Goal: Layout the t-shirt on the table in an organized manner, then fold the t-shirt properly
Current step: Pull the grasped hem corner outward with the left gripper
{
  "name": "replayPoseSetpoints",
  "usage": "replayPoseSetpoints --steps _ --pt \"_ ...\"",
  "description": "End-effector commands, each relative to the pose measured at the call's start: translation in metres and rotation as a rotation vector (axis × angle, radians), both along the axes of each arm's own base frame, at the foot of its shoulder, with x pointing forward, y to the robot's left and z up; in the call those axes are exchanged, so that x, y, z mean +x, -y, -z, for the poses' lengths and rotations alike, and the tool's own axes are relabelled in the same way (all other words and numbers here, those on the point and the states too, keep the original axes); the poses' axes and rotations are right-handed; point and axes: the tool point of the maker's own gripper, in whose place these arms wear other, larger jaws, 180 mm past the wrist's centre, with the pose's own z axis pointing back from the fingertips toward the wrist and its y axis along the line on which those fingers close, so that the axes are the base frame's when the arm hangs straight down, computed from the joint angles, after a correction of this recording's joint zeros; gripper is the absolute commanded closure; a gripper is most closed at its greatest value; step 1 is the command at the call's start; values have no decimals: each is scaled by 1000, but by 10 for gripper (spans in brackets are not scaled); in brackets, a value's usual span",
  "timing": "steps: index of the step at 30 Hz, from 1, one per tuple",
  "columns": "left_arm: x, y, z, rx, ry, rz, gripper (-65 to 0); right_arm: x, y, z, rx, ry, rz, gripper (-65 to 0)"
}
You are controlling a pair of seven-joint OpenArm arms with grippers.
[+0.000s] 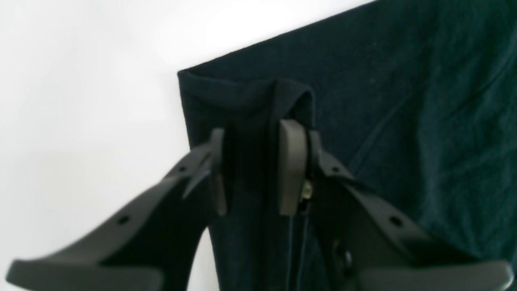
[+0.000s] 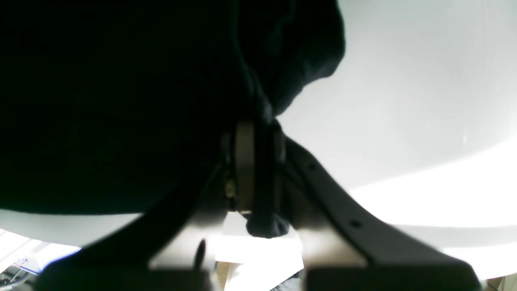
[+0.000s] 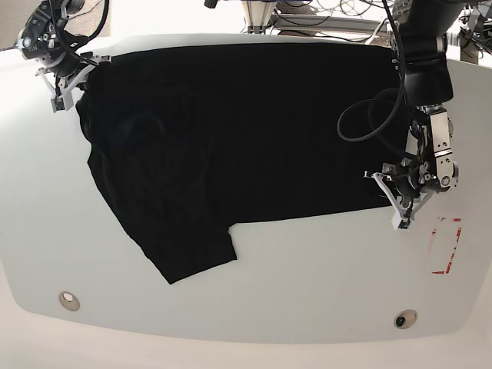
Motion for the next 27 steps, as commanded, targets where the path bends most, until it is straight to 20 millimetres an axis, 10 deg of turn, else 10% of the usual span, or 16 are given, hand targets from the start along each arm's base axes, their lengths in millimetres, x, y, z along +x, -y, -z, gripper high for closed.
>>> replayPoseSetpoints --steps 1,27 --pt "14 -5 -17 6 57 -4 -122 6 6 -9 -18 27 -5 -44" --pt "6 -87 -41 141 76 -108 -69 2 0 -4 -3 22 8 -44"
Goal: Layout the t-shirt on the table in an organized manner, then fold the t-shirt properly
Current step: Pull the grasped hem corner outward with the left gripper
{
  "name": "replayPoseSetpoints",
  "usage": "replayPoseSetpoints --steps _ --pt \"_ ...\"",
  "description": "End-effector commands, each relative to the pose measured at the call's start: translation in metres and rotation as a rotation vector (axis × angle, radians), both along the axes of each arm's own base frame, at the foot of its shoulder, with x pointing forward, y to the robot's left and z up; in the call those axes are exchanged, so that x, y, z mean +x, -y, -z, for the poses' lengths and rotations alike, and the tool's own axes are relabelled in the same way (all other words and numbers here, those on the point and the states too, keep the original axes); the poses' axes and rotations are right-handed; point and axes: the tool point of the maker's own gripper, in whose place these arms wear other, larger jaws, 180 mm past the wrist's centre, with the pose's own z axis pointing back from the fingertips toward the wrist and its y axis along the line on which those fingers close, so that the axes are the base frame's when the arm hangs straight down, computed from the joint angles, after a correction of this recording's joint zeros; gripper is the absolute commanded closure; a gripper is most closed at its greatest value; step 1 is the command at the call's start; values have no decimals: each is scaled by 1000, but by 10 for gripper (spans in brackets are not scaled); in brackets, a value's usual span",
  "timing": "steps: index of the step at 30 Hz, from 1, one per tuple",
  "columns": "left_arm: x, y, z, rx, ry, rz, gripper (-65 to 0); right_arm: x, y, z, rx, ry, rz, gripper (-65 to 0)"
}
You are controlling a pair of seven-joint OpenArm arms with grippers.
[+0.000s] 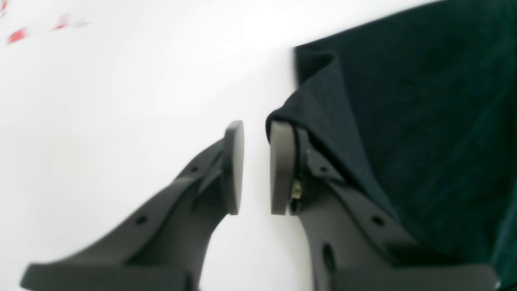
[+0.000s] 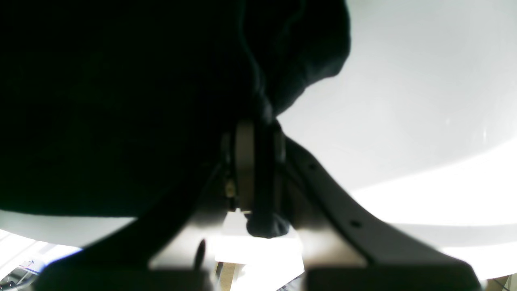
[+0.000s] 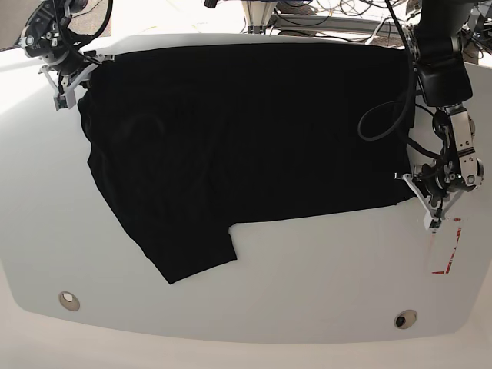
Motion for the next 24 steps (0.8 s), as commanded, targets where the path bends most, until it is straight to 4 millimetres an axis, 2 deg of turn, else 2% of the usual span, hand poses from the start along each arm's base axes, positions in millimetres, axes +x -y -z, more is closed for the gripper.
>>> replayPoseSetpoints --steps 1,18,21,24 --pt "11 -20 -25 28 64 -25 -67 5 6 -8 -18 25 -4 -44" --pt "3 -53 -35 92 57 -51 -74 5 5 -8 -18 25 -6 -44" --pt "6 -57 -39 101 81 -48 -118 5 5 -8 -18 25 -6 -44" --pt "10 -58 -43 105 108 -43 -193 5 5 -8 -18 25 -6 -44"
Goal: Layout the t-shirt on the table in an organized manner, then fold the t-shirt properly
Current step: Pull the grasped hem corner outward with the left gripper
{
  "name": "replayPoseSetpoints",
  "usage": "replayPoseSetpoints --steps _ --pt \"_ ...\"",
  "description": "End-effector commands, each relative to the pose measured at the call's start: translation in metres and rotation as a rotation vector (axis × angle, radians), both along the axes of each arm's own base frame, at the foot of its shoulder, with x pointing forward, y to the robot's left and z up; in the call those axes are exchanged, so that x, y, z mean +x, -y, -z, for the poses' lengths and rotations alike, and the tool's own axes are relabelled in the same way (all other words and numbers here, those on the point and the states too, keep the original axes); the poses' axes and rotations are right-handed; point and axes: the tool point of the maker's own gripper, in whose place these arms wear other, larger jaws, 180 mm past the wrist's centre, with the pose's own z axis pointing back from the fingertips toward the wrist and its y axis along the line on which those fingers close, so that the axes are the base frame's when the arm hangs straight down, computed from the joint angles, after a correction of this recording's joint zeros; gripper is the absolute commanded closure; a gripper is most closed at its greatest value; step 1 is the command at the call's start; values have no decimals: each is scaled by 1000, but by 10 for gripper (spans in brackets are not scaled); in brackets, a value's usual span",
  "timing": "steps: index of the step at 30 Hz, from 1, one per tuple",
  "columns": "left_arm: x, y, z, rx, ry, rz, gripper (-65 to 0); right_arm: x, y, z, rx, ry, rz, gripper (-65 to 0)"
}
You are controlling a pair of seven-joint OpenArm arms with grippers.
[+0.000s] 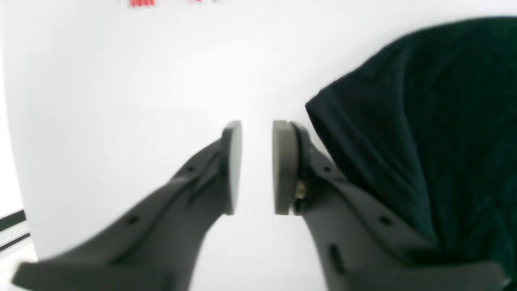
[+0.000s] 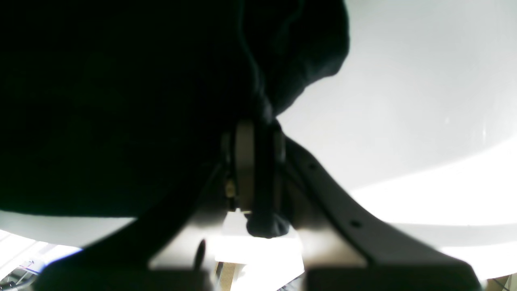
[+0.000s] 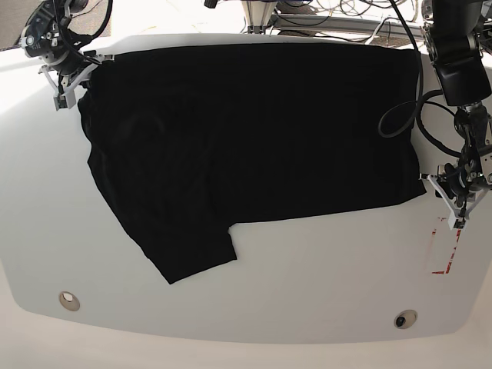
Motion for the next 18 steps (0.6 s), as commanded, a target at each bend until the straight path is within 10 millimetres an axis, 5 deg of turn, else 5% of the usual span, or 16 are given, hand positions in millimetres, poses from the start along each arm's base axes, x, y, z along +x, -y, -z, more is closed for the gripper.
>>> replayPoseSetpoints --steps 1,10,18 --pt "15 -9 -23 22 76 2 -217 5 5 -8 -18 25 -6 -44" --pt "16 -7 -27 18 74 8 -261 5 5 -8 -18 25 -7 -44" --pt "13 24 -39 -47 21 137 -261 5 4 -8 -15 26 -7 -44"
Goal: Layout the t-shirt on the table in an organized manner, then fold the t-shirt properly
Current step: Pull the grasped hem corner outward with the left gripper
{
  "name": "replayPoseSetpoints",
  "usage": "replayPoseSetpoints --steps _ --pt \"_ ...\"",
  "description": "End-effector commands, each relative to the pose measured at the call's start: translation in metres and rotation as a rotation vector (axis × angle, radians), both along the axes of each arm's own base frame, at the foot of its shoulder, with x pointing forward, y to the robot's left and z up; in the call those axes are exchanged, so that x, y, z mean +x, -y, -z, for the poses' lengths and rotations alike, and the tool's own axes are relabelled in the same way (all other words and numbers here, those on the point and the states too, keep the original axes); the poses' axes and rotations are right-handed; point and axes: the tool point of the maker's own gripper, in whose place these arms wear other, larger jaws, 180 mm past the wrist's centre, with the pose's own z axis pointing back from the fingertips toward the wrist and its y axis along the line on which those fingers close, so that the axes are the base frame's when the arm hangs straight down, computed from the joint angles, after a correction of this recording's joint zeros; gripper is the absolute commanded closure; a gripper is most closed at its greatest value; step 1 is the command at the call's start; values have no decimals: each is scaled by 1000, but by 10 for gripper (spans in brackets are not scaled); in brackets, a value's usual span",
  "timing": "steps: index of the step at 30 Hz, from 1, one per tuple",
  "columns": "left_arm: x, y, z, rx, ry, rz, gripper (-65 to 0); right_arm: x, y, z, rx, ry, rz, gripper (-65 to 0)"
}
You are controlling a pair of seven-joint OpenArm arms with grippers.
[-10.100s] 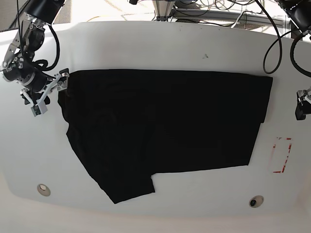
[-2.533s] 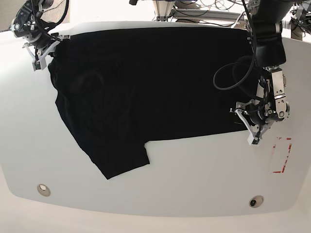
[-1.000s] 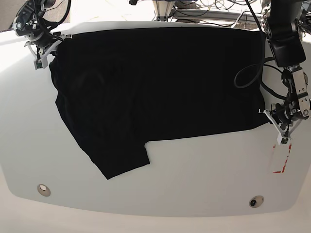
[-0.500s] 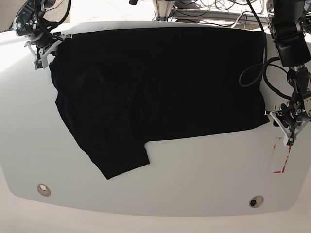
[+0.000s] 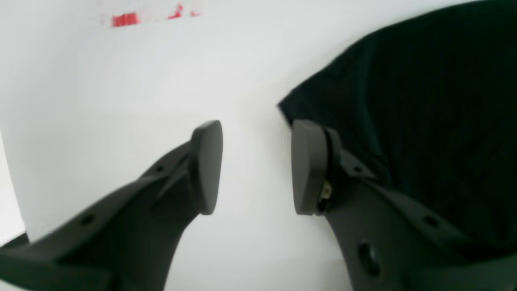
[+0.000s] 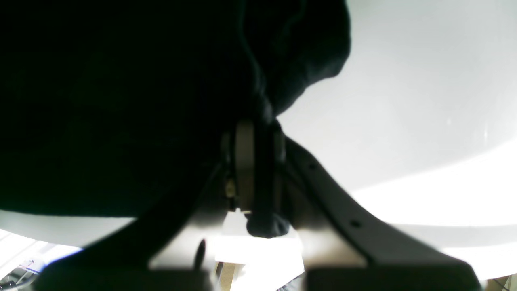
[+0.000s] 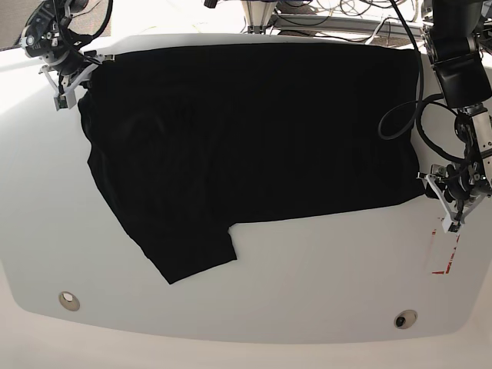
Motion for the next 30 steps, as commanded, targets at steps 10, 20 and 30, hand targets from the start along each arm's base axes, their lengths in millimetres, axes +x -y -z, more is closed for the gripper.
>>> replayPoseSetpoints --steps 10,20,30 --pt "-3 6 -16 -169 73 -57 -371 6 4 -8 -13 29 -5 -44" --pt "-10 -8 -7 -279 114 -236 -465 7 4 -10 -14 35 -7 -48" --pt "-9 -5 19 -358 113 -291 -465 17 5 -15 -17 62 -6 -60"
